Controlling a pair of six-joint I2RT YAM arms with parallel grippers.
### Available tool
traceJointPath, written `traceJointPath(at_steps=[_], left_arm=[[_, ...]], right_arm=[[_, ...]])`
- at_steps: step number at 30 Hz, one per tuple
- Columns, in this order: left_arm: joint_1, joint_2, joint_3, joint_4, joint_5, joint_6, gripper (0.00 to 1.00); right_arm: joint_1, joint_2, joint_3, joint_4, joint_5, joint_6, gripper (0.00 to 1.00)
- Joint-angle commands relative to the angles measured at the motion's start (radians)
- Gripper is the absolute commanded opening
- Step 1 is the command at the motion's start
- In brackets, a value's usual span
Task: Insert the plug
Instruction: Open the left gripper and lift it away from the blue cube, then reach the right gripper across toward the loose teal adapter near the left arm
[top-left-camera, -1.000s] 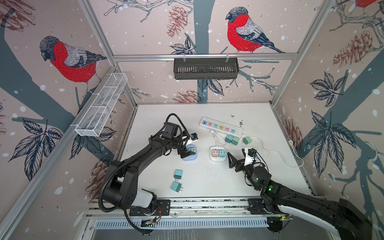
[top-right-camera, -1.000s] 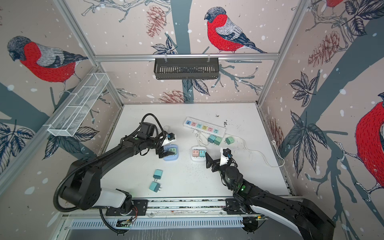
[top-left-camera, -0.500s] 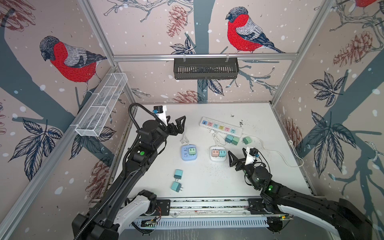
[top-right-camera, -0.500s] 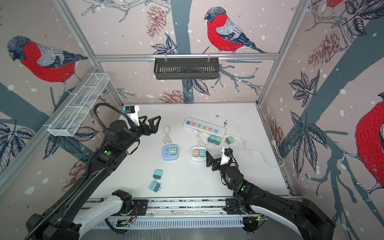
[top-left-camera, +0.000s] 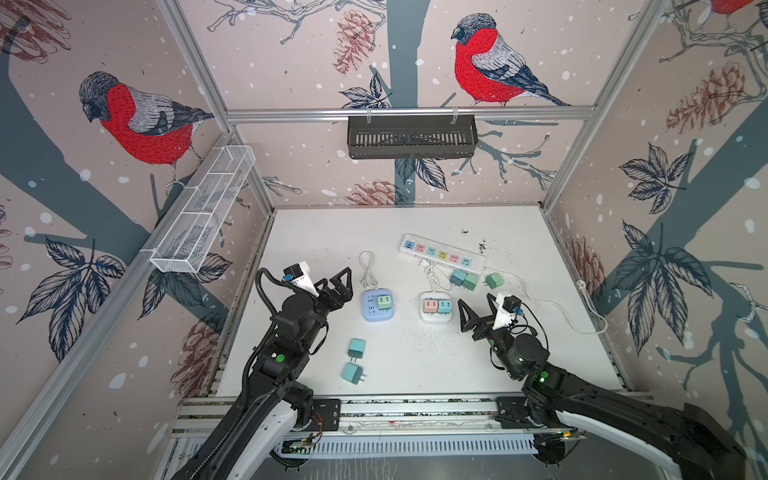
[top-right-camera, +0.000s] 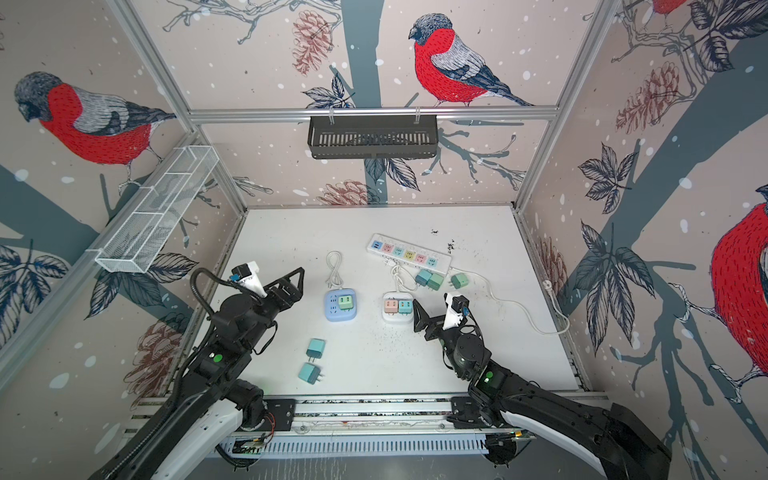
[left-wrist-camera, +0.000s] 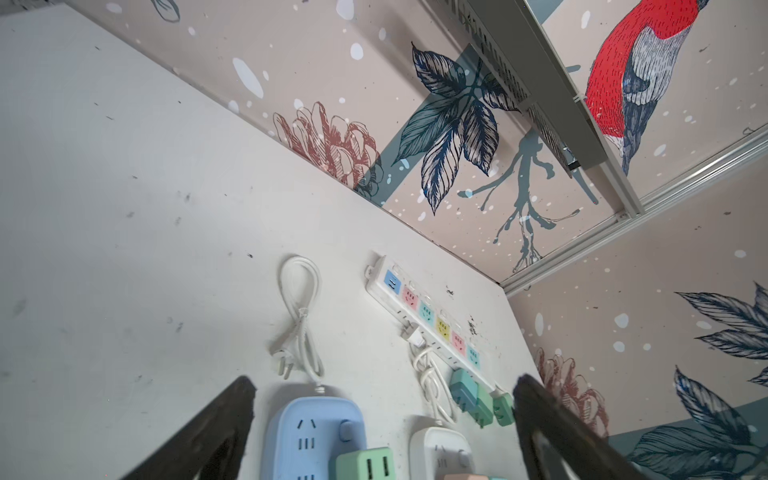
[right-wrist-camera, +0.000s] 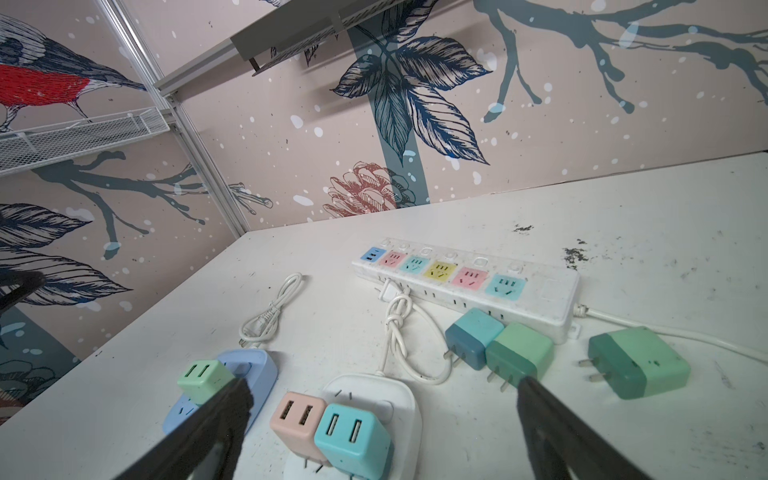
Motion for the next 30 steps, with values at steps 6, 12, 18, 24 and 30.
traceJointPath(at_steps=[6,12,18,24,30], left_arm=[[-0.001,-0.211,-0.172,0.032,-0.357,0.184,0.97],[0.001,-0.126,-0.327,0.266,-0.407,0.212,0.97],[0.002,0.004,-0.241,0.174,-0.448,0.131,0.97],[0.002,0.053,-0.242,0.216,-0.443,0.15,0.97],[0.004,0.037,-0.251,0.214,-0.479,0.139,0.97]], right_arm=[[0.004,0.245,-0.071,0.228,0.122,-0.052,1.0],[0.113,0.266,0.045,0.1,0.213,-0.046,0.98],[0.296,0.248,0.203,-0.144,0.382,0.037,0.94],[0.403,0.385,0.344,-0.266,0.398,0.143,0.9],[0.514,0.652,0.53,-0.334,0.445,0.177,0.92]])
